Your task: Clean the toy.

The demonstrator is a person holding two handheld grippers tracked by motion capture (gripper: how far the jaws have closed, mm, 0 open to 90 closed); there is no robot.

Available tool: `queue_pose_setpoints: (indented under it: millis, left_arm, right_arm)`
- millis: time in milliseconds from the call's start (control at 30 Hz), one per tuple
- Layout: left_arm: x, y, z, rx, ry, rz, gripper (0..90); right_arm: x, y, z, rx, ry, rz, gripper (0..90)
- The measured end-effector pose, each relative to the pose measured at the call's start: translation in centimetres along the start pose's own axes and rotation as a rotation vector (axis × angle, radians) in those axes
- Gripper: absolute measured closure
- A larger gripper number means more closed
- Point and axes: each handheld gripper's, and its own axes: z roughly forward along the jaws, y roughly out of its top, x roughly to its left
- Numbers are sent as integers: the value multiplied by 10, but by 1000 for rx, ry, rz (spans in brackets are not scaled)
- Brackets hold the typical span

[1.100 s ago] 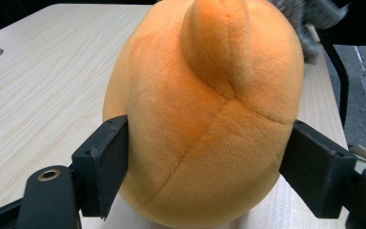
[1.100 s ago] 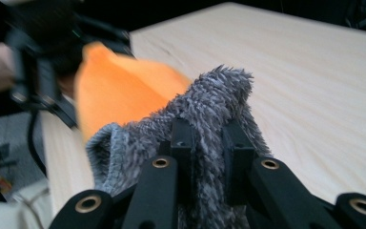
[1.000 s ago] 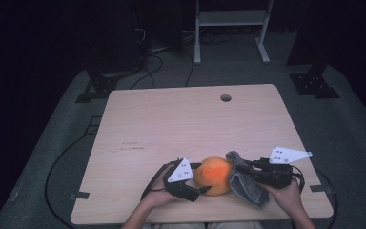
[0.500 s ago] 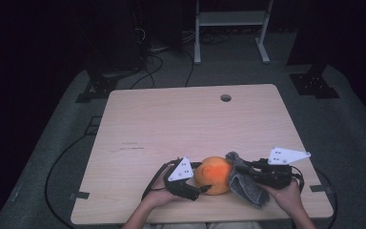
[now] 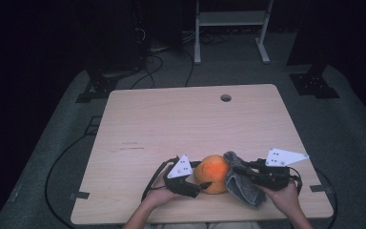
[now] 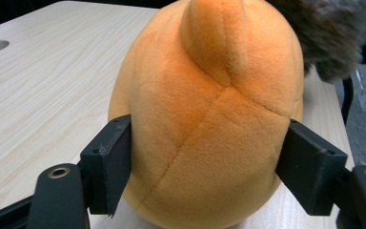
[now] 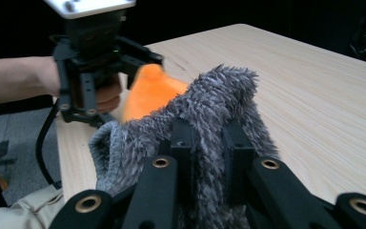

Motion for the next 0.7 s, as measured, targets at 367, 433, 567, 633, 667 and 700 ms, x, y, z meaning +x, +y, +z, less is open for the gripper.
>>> queue_pose_setpoints:
  millis: [367, 433, 567, 633, 667, 700]
  left_arm:
    - [1, 1, 4, -16, 20, -36, 277]
    - [-1, 3, 6, -20, 30, -32, 277]
    - [-4, 3, 9, -26, 42, -29, 271]
    - [-4, 4, 9, -28, 39, -25, 264]
    - [-4, 4, 10, -30, 38, -27, 262]
    - [-4, 4, 10, -31, 37, -27, 260]
  right_arm:
    - [-8, -2, -5, -64, 31, 87, 775]
    - [-2, 4, -2, -70, 49, 64, 775]
    - [3, 4, 10, -18, 42, 28, 775]
    - [-1, -1, 11, -7, 37, 37, 775]
    - [-5, -3, 10, -1, 28, 41, 775]
    - [-8, -5, 8, 4, 14, 48, 775]
